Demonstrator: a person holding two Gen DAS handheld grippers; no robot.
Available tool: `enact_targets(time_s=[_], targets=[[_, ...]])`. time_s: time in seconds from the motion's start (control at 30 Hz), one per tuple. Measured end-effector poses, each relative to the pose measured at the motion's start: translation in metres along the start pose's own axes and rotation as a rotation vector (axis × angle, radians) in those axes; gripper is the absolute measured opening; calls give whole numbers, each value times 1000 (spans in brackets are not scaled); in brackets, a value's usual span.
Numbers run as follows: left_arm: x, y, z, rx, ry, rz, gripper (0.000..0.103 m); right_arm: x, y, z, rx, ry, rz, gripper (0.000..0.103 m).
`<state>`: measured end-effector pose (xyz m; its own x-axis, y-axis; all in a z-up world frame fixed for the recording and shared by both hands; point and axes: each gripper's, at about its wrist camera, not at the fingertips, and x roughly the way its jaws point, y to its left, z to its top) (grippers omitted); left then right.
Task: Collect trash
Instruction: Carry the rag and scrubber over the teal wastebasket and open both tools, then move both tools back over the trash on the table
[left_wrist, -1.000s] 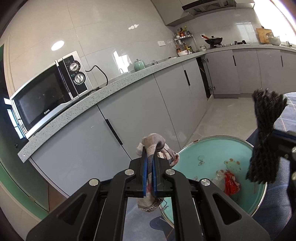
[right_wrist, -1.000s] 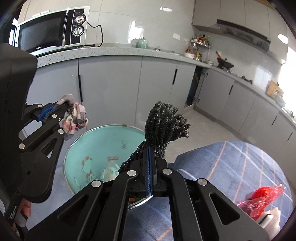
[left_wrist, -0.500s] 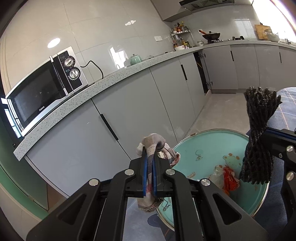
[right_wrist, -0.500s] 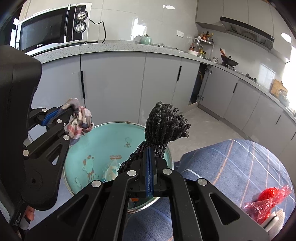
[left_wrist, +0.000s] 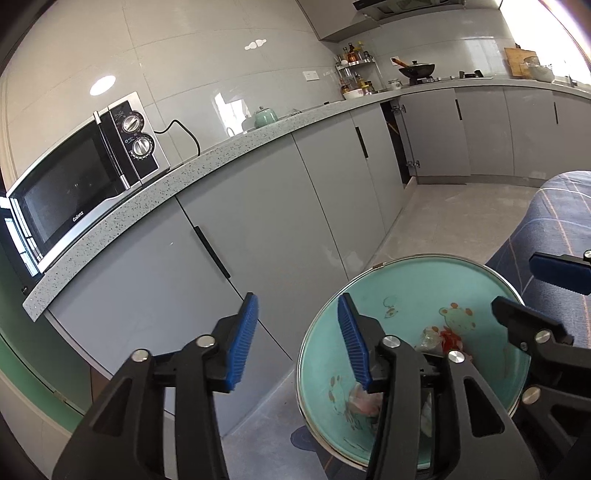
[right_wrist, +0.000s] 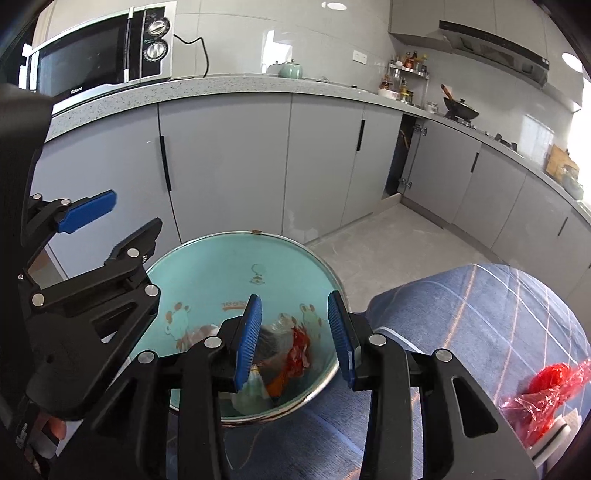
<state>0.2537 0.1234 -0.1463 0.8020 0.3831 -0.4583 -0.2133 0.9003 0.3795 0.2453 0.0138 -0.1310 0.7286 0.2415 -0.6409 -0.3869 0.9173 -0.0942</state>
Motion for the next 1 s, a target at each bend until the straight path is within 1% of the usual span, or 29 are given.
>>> enact_targets(time_s=[0.07,0.1,0.17,0.23,0.47,0.5,0.57,0.6,0.77,0.83,1.0], targets=[[-1,0,0,-1,-5,4,62,-2,-4,-2,9,5,-8,37],[-2,0,0,-1,-8,6,64,-4,-6,-3,13,5,-11,38],[-5,-2,1,3,-15,5,74,-9,-11,-5,23,5,-34,40],[-8,-5,1,9,-26,6,78,-15,-17,-7,33,3,-45,42],[-26,-19,3,38,-52,-29,80,-39,-35,-17,54,-5,-89,46],[-30,-21,3,40,-56,-40,82,-43,-38,-19,57,-6,-94,46],[-40,-29,3,54,-76,-53,89,-53,-44,-24,61,-7,-115,47],[-47,-34,3,65,-90,-62,89,-58,-48,-26,70,-9,-122,47],[-65,-48,4,92,-117,-105,90,-81,-62,-36,82,-30,-169,49],[-70,-53,4,100,-125,-111,90,-89,-68,-40,87,-38,-194,49],[-83,-65,7,117,-138,-152,91,-106,-86,-53,122,-48,-236,51]])
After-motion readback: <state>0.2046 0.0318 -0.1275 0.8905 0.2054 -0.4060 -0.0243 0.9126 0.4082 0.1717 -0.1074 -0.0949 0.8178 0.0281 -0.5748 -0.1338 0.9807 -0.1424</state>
